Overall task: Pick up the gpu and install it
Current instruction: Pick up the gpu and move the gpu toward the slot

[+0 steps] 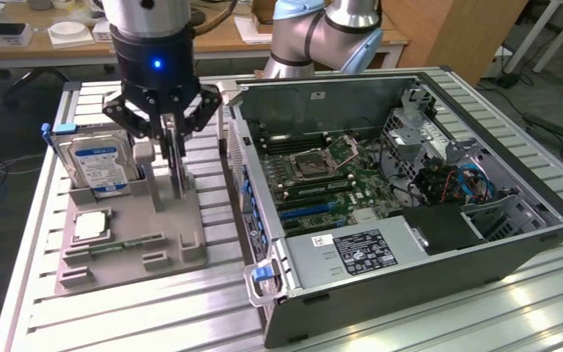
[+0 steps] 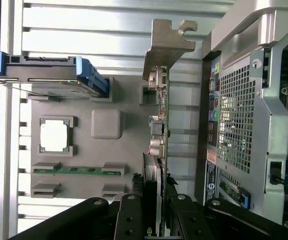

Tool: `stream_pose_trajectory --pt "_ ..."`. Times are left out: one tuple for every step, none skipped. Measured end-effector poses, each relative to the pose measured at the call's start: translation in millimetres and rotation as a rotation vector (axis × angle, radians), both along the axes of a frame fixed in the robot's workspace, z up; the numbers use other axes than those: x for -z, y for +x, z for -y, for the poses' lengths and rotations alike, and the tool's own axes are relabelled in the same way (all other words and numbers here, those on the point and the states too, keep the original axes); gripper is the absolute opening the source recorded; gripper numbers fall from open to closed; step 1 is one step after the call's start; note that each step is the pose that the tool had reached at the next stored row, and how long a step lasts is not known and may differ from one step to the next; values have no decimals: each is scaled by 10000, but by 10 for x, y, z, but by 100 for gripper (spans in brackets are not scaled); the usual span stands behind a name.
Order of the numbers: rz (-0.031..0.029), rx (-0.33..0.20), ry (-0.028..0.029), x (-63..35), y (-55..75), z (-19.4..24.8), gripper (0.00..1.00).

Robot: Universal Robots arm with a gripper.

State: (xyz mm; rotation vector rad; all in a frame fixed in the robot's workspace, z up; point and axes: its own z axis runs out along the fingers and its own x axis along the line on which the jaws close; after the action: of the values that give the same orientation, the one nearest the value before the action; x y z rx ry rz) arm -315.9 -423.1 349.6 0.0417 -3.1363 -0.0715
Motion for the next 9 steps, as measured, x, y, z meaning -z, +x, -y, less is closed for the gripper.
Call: stream_pose_trajectory --pt "-1 0 0 -35 0 0 27" --pt "0 1 1 -66 0 0 27" --pt "0 1 1 -97 0 0 27" --pt "-1 0 3 -131 0 0 27" --pt "-1 0 9 -164 0 0 27" --pt "0 0 13 -193 0 0 27" --pt "1 1 18 -224 0 0 27" --pt "1 1 20 -258 0 0 27" --pt "2 1 21 -293 -1 1 27"
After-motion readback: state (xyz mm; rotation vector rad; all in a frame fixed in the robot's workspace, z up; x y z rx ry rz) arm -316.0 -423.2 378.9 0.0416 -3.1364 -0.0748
